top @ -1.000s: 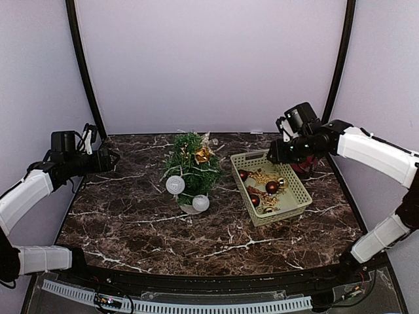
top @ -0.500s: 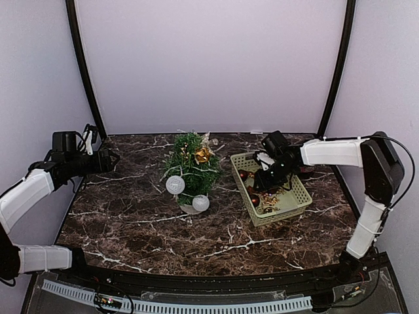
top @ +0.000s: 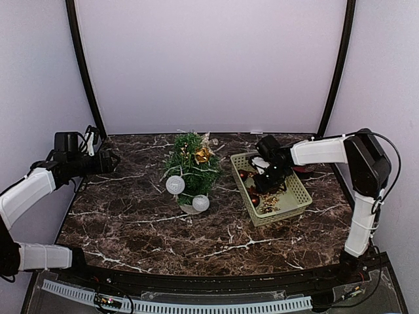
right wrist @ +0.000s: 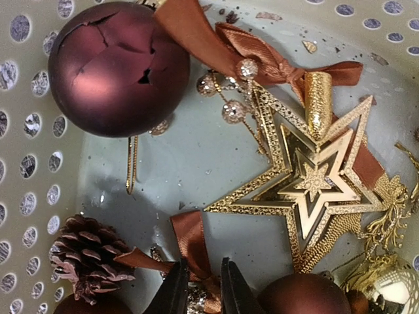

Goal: Decorate the small christmas tree

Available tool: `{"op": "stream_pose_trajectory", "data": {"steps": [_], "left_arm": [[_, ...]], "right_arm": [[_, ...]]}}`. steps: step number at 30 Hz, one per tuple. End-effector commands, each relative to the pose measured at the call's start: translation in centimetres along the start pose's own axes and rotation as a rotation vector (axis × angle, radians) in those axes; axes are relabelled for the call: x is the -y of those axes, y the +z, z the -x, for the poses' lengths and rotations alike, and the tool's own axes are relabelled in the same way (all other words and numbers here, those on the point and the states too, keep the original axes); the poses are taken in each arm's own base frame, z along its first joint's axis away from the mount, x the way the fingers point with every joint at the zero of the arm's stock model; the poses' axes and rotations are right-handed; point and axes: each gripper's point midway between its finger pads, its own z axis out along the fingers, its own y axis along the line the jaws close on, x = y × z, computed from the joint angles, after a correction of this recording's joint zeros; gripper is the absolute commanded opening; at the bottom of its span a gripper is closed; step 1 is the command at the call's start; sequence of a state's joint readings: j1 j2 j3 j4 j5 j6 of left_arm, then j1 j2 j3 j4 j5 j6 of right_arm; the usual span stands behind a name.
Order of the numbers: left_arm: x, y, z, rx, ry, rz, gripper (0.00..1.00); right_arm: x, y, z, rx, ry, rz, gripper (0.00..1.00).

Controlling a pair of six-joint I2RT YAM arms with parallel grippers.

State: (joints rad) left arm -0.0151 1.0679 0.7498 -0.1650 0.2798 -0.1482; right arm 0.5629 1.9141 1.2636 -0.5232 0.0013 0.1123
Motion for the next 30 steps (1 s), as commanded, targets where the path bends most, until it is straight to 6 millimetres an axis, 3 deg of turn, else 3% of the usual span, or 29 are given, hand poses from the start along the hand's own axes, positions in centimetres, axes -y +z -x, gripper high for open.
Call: {"op": "stream_pose_trajectory", "data": {"steps": [1,5,8,14,20,22,30], "left_arm": [[-0.2,0.1,0.1,0.006,0.012,0.001,0.81],[-0.2,0.1,0.1,0.006,0.012,0.000,0.81],[-0.1,0.0,0.2,0.012,0.015,0.001,0.81],[0.0,-0.4,0.5,0.027,0.019,0.002,0.81],[0.2,-0.7,0.8,0.039,0.022,-0.004,0.81],[0.3,-0.8,0.9,0.046,0.022,-0.011,0.81],[0.8,-1.3,1.3,0.066,0.024,-0.032,0.81]], "right_arm": [[-0.1,0.3,0.8,0.013,-0.018,-0.002,0.16],[0.1,0.4,0.9,0.015,-0.015,-0.014,0.00],[0.8,-1.0,1.8,0.060,0.003,-0.057,0.00],[3.1,-7.0,4.9,0.214,0.072,-0.179,0.00],[3.7,-12.1,6.3,0.340,0.115,-0.199,0.00],[3.5,-15.2,6.7,0.405,0.131,-0.180,0.00],[0.6,-22.3,6.2,0.571,0.128,0.004,0.00]]}}
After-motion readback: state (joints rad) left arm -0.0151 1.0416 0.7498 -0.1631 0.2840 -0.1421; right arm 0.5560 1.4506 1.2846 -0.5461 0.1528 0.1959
